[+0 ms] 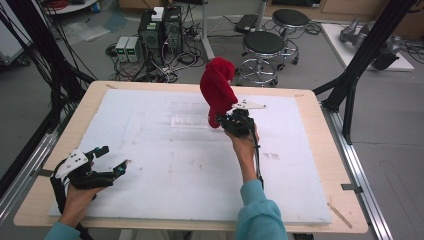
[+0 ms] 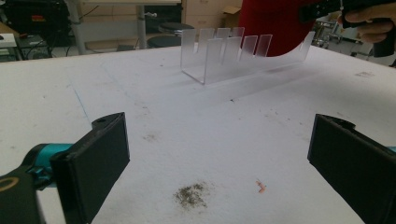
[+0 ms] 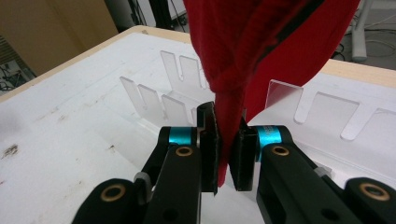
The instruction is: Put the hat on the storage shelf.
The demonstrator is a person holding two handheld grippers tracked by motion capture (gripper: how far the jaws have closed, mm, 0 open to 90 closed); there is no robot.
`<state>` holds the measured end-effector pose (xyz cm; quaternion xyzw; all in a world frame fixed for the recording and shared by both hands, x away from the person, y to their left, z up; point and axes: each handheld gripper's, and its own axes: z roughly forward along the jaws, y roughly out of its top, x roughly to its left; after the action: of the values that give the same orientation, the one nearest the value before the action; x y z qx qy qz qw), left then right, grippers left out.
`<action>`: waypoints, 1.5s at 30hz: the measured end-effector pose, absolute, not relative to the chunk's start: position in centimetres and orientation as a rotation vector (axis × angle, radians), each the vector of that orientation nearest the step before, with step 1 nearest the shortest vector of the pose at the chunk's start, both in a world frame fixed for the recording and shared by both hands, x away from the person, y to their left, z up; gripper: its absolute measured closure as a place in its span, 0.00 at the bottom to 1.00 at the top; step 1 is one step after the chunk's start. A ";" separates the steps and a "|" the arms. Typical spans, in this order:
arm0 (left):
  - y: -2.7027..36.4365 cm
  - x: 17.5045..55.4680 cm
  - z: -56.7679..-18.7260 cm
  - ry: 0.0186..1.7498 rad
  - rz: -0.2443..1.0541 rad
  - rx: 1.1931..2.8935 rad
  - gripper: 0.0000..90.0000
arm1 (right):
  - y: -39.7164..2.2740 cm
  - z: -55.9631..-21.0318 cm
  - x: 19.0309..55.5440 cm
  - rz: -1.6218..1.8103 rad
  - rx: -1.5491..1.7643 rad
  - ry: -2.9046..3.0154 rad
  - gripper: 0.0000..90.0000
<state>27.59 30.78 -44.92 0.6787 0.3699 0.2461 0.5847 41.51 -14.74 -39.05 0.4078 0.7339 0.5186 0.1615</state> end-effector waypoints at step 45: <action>30.8 26.7 -45.0 0.836 0.637 1.545 0.07 | -25.8 -43.8 24.3 1.485 0.999 1.731 0.12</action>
<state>26.72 30.82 -45.02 0.6649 0.3599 0.2741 0.5944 24.30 -25.82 -43.80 0.3802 0.6588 0.5648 0.3200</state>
